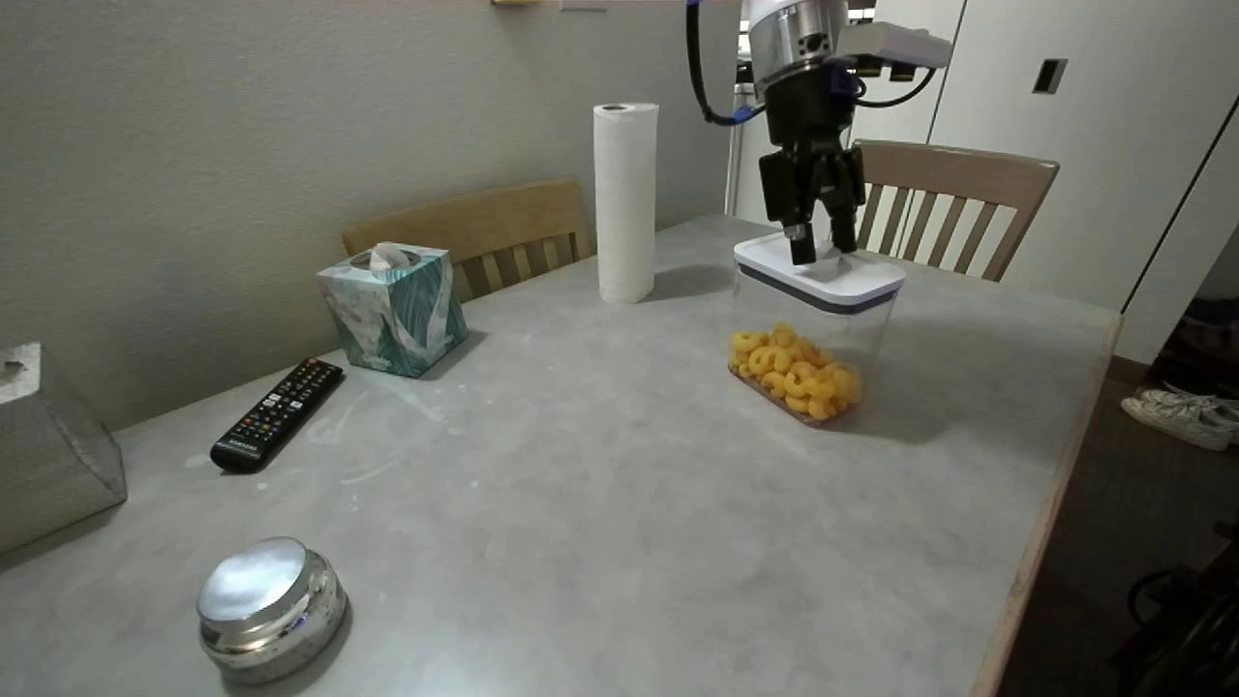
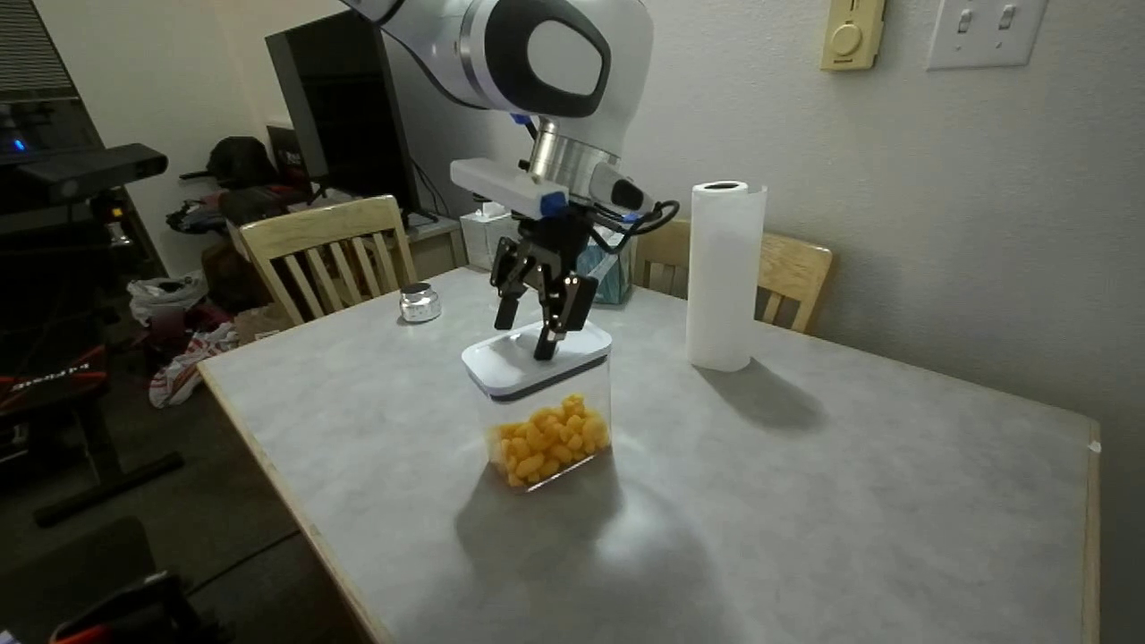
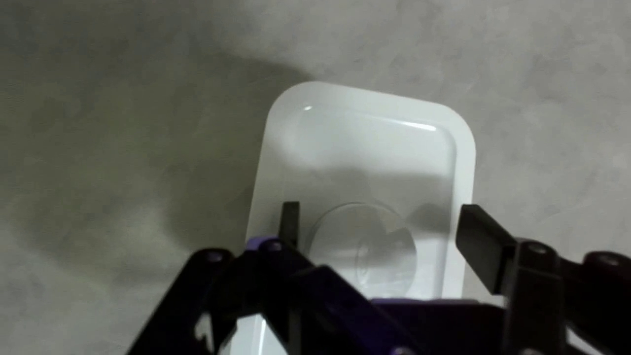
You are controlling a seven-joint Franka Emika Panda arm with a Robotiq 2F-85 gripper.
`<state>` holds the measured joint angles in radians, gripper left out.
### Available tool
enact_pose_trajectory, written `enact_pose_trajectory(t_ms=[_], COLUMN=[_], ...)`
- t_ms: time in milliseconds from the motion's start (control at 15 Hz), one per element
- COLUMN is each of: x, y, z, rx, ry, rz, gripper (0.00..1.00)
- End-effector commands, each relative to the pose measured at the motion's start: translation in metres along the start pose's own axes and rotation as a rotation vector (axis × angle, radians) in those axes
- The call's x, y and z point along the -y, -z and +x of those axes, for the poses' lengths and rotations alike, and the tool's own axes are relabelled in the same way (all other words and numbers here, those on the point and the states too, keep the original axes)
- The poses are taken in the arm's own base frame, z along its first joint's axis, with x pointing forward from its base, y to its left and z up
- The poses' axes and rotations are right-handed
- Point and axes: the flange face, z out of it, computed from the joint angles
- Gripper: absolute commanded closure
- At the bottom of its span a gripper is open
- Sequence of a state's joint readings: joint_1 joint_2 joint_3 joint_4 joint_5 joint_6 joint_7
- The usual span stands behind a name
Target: Open the clear container
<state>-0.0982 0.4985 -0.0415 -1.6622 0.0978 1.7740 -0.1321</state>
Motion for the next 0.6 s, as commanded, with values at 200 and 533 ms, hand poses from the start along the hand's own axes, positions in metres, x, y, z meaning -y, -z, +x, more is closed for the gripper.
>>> enact_pose_trajectory(t_ms=[200,533], x=[-0.0116,-0.011], y=[0.0074,0.0075], z=[-0.0018,-0.0024], rx=[-0.03,-0.027], ry=[-0.019,-0.024], rz=[-0.011,-0.01], gripper=[0.65,0.73])
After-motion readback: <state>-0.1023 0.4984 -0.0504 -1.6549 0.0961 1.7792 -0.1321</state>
